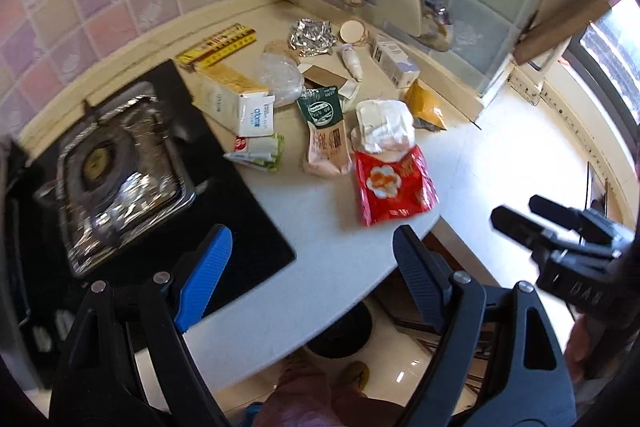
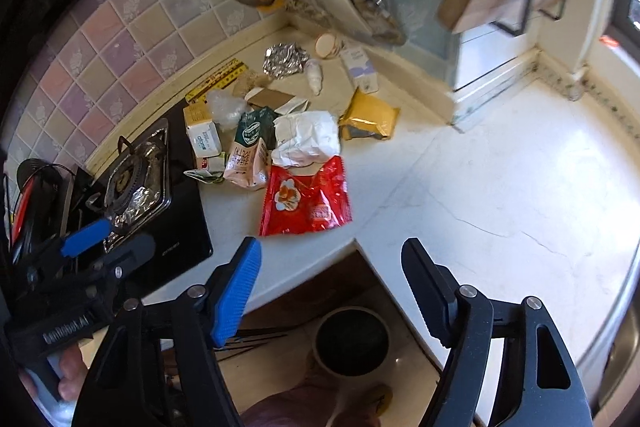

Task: Collect trash
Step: 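Grasp the red snack bag with the right gripper while the left gripper grasps the white tissue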

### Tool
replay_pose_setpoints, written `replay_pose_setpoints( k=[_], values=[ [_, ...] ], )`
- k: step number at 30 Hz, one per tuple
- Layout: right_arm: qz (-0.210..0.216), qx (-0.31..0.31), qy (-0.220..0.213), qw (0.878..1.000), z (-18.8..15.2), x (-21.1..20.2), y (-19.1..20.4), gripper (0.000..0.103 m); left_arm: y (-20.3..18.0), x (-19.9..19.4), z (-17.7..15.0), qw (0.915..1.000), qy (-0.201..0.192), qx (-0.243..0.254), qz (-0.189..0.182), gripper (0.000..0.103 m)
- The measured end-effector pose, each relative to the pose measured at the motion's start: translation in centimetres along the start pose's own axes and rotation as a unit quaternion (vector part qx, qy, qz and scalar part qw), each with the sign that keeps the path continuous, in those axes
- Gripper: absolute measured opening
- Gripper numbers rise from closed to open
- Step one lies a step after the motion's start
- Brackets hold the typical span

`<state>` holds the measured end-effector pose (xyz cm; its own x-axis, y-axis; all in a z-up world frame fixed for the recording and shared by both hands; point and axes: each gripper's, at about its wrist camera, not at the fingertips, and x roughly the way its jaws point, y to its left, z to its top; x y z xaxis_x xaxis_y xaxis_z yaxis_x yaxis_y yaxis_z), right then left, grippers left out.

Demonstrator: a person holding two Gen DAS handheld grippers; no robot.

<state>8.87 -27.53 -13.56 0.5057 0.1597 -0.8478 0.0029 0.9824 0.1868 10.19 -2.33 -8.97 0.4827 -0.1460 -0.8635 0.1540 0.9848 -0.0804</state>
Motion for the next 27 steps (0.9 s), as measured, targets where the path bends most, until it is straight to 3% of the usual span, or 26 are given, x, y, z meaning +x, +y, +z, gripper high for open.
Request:
replay_pose_setpoints(
  k=[9, 16, 20, 22, 24, 27],
  values=[
    [0.006, 0.014, 0.041, 0.999, 3.2, 11.9, 0.4, 0.074, 2.4, 6.8, 4.1, 0.9987, 0.03, 0.021, -0.035, 0.081],
    [-0.032, -0.02, 0.059, 0.998, 3.9, 16.4, 2.1, 0.072, 3.5, 9.6, 5.4, 0.9971, 0.05, 0.016, -0.055, 0.081],
    [-0.039, -0.04, 0.059, 0.997, 3.9, 16.9, 3.4, 0.057, 3.7, 10.5, 5.7, 0.9961, 0.057, 0.019, -0.064, 0.081],
    [-0.022, -0.034, 0.06, 0.997, 4.1, 16.9, 3.5, 0.038, 3.5, 10.7, 5.9, 0.9957, 0.059, 0.023, -0.068, 0.081],
    [-0.011, -0.026, 0.059, 0.998, 4.4, 16.8, 3.4, 0.029, 3.1, 10.9, 6.1, 0.9953, 0.061, 0.029, -0.07, 0.081],
    [0.012, -0.006, 0.059, 0.998, 4.4, 15.9, 2.9, 0.022, 2.0, 10.8, 6.5, 0.9948, 0.059, 0.041, -0.072, 0.081]
  ],
)
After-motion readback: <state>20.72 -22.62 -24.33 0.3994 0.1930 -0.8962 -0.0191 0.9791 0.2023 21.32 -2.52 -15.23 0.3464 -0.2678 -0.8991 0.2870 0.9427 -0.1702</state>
